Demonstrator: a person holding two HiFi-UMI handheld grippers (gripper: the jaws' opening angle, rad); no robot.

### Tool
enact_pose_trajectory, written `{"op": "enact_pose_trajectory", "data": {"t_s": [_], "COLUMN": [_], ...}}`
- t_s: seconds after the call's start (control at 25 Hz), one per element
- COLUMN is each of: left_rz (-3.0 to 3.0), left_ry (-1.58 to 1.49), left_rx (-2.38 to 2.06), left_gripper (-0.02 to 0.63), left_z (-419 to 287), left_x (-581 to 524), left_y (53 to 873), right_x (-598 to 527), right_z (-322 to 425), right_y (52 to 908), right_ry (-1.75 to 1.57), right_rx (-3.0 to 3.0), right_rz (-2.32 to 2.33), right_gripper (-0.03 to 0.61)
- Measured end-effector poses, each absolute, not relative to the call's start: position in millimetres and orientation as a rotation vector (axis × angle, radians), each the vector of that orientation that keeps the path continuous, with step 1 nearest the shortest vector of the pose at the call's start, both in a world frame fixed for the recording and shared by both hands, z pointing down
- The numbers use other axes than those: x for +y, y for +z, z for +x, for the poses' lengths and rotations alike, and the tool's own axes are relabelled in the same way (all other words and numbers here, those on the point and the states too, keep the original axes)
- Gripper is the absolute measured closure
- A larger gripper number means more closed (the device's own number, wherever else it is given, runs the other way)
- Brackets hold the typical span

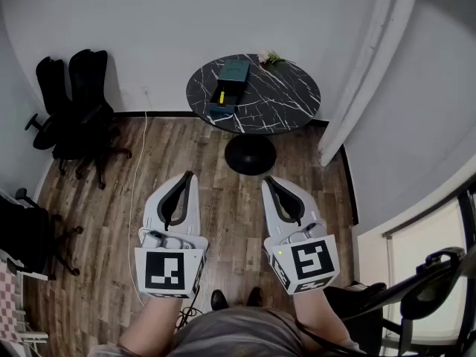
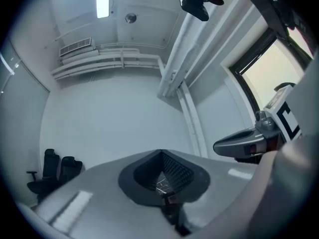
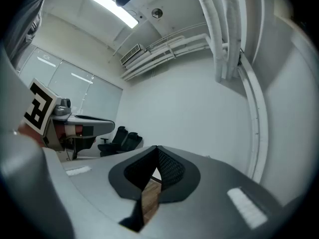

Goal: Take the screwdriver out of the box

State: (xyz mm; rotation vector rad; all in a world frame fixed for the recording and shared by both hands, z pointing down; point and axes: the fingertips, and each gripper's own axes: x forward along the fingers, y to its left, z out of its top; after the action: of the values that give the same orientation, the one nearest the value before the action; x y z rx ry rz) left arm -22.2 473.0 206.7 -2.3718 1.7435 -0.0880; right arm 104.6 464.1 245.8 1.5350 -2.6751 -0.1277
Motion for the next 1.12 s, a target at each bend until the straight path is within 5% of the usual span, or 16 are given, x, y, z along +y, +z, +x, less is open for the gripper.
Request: {"op": "enact_pose_trajectory", "data": {"t_s": [1.12], "left_rz": [-2.447], "left_ry": [-0.198], "left_rx": [1.813], "left_gripper": [0.614], "left_z": [-9], "left_x": [392], "left_y": [269], "right_x": [371], "right_z": [108], "right_y": [312], "right_ry": [0.07], "right_rx": [-2.622], "right_rz": [1.478], "right_gripper": [0.552]}}
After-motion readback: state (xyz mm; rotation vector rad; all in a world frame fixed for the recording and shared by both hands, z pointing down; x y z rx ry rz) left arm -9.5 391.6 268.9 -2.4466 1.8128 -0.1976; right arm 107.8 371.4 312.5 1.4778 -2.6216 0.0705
